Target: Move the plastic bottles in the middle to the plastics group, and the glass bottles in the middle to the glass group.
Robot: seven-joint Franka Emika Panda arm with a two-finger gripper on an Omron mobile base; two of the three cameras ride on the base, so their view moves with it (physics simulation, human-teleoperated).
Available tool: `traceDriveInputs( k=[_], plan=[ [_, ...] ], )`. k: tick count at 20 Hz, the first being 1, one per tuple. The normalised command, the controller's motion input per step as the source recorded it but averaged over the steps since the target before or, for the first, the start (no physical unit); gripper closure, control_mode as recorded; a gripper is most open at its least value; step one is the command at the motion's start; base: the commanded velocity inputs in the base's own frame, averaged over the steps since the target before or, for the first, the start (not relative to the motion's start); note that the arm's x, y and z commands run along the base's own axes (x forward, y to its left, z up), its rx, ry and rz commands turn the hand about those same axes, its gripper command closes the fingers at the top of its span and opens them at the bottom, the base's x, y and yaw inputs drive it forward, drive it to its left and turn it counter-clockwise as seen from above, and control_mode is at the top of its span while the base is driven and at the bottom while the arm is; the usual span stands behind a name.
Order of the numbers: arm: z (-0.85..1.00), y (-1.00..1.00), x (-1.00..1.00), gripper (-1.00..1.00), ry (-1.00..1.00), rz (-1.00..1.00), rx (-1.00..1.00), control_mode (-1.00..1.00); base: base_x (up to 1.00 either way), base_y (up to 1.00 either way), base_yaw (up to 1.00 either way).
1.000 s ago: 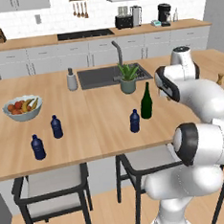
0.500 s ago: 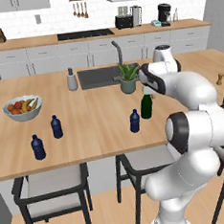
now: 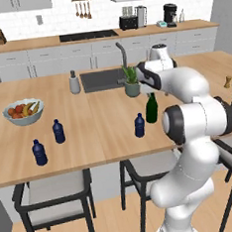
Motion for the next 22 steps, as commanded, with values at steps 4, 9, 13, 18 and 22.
traceDriveInputs(
  k=[4,9,13,18,22],
  plan=[
    [-0.03,0.00,0.30,-1.00,0.00,0.00,0.18,-1.00,0.00,0.00,0.00],
    [-0.02,0.00,0.20,-1.00,-0.02,0.00,0.07,-1.00,0.00,0.00,0.00],
    [-0.01,-0.02,0.08,-1.00,-0.07,0.00,-0.04,-1.00,0.00,0.00,0.00],
    [-0.06,0.00,0.24,-1.00,-0.04,0.00,-0.07,-1.00,0.00,0.00,0.00],
    [-0.08,-0.01,0.33,-1.00,-0.04,0.00,-0.01,-1.00,0.00,0.00,0.00]
  ],
)
